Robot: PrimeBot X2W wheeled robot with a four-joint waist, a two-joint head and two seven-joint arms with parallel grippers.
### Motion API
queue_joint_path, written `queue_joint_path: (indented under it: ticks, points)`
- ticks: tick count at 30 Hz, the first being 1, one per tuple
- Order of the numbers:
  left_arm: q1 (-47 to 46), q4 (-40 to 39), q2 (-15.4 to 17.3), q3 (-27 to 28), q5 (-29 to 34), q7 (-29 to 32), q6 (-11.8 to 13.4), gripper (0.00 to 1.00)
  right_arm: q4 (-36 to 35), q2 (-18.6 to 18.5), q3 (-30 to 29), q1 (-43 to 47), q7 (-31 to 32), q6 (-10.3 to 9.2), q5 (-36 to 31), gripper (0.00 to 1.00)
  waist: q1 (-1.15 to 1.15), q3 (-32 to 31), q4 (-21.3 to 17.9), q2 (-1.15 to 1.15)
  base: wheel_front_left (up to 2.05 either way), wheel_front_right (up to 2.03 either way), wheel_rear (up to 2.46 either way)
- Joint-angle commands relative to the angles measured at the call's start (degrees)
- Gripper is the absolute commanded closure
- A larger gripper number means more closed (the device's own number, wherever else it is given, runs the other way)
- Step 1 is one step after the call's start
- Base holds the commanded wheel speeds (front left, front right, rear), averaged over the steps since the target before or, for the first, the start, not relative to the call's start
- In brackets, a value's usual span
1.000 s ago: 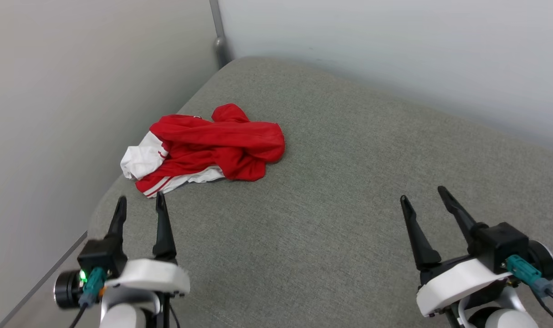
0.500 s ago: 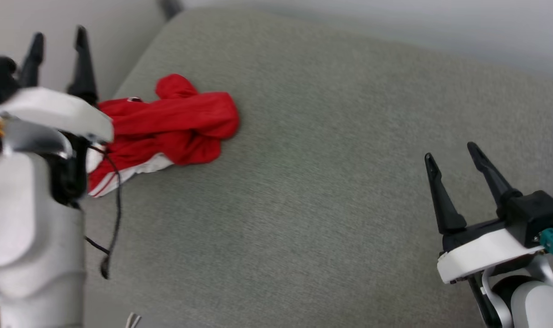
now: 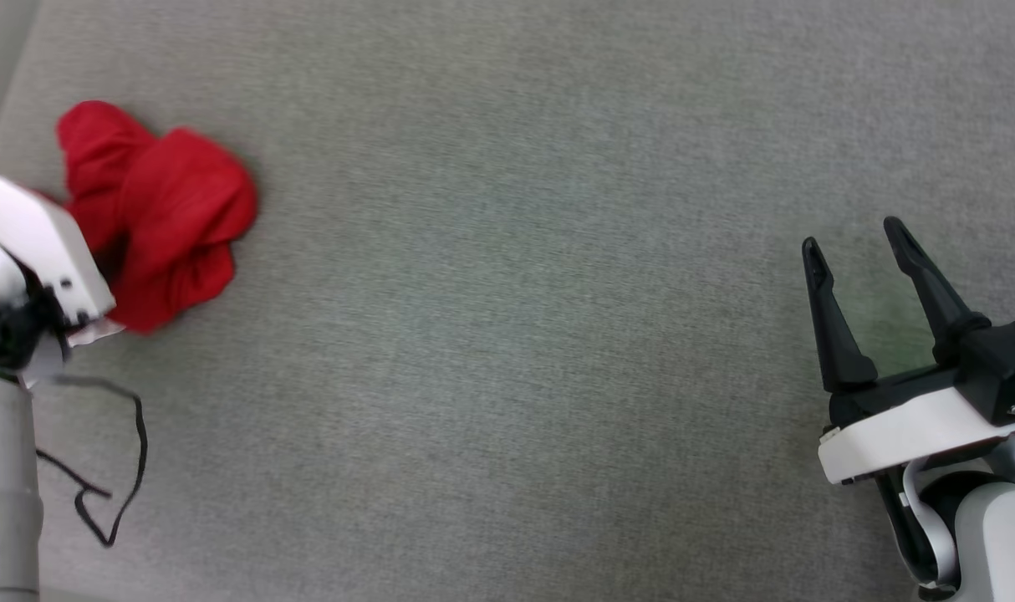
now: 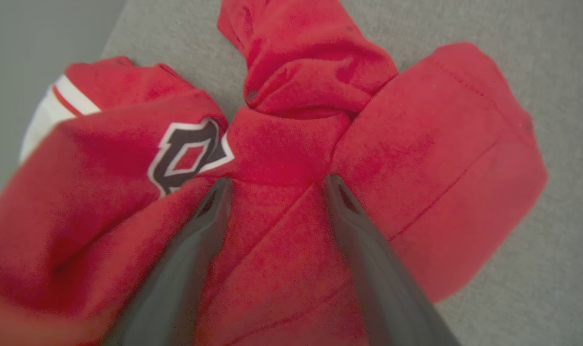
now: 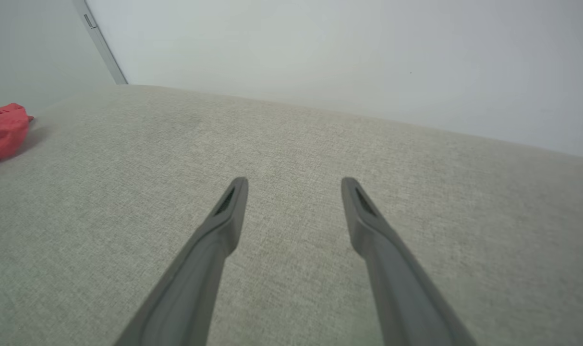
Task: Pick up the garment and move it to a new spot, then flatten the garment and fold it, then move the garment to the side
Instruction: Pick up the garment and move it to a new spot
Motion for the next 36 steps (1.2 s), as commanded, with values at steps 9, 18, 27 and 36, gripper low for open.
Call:
queue_joint_path:
  ticks: [9,18,27,36]
  points:
    - [5.46,4.84,-1.24,0.48,-2.29,8.99,3.42,1.0,0.27,-0.34,-0.63,-1.66,-0.23,-0.02,-0.86,0.0,-0.01,1.38,-1.73,0.0,0.0,0.0,0.0]
    - [2.07,0.55,1.0,-0.08,1.01,-0.69,4.18,1.0,0.68,0.24,-1.1,-0.27,-0.11,-0.02,-0.71,0.0,-0.01,-2.57,-0.59,0.0,0.0,0.0,0.0]
    - [-2.81,-3.48,3.11,-1.46,7.83,-21.78,6.38,1.0,2.32,2.05,-1.6,2.35,-1.14,-0.02,-0.36,0.0,-0.01,-10.1,-0.18,0.0,0.0,0.0,0.0]
    - [-6.83,-5.29,1.2,-4.98,10.86,-37.34,4.21,1.0,3.36,3.37,-2.23,4.77,-1.79,-0.02,0.52,0.0,-0.01,-16.52,-3.84,0.0,0.0,0.0,0.0]
